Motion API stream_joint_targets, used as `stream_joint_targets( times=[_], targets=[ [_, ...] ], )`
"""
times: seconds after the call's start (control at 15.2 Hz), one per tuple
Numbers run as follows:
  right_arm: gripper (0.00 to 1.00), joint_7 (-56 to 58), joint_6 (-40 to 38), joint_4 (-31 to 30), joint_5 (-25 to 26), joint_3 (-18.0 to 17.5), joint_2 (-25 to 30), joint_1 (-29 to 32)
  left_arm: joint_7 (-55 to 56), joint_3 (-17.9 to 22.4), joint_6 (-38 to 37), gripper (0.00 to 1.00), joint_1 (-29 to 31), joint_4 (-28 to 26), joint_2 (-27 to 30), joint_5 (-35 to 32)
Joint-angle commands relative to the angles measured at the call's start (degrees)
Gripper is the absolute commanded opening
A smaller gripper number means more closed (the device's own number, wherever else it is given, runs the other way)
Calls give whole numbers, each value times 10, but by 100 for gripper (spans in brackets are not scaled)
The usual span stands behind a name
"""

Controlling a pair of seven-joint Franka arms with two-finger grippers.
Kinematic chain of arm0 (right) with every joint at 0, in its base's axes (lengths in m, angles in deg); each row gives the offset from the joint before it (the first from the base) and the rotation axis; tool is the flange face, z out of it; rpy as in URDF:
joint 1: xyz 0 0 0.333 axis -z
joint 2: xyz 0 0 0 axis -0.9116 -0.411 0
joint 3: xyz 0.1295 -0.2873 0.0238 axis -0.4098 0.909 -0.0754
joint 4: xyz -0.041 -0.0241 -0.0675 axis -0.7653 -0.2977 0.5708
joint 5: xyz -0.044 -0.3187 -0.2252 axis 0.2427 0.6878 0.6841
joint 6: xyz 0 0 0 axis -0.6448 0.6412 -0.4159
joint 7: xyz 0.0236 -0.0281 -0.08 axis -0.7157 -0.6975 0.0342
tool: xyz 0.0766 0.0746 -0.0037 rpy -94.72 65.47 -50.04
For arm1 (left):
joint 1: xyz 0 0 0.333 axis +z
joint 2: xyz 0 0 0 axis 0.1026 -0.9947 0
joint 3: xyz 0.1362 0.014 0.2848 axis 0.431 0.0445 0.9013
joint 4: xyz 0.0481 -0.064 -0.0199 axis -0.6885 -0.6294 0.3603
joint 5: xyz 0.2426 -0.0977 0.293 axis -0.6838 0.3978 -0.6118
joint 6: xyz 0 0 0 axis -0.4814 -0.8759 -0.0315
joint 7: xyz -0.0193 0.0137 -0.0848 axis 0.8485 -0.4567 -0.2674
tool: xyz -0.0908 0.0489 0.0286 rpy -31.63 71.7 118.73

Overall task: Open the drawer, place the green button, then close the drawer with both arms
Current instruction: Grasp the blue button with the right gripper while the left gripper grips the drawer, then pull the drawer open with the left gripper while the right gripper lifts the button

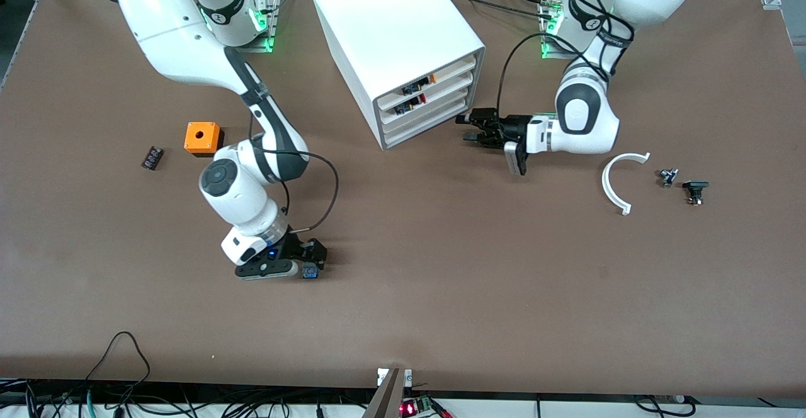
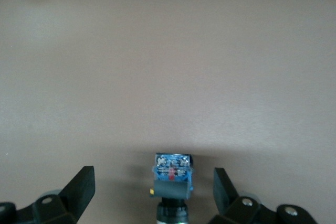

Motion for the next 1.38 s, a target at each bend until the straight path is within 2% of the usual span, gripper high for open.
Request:
stream_joint_targets(
  times=[0.0,0.2,0.39,0.59,0.66,0.72,0.86,0.99,1.12,1.18,1.32],
  targets=[
    [100,-9,29,14,-9,1,-28,-5,-23,-11,0,73,2,-16,-9,24],
    [99,-16,39,14,-9,1,-38,-5,-23,-36,-4,69,2,-25,-18,42],
    [93,-33,37,8,-5,2,-37,-5,-58,-39,-5,64,5,-33,-38,46],
    [79,-34,37,7,-5,3,-38,-6,-85,-40,-15,39,3,-35,-52,47],
    [72,-34,37,7,-3,3,-38,-6,-85,-42,-16,30,2,-35,-52,48],
    [64,-34,38,7,-2,3,-39,-6,-85,-50,-18,26,3,-35,-54,52],
    [45,-31,38,7,-1,3,-41,-6,-85,-71,-24,26,9,-43,-53,78],
    [25,-29,38,7,0,4,-41,-6,-86,-72,-24,24,8,-44,-55,81],
    [2,-31,38,8,-1,4,-41,-6,-87,-73,-24,4,8,-44,-58,81],
    [0,-32,38,8,-1,4,-39,-5,-86,-72,-25,0,10,-44,-56,81],
    [0,-31,36,11,-1,4,-36,-5,-81,-71,-24,0,17,-39,-56,81]
  ],
)
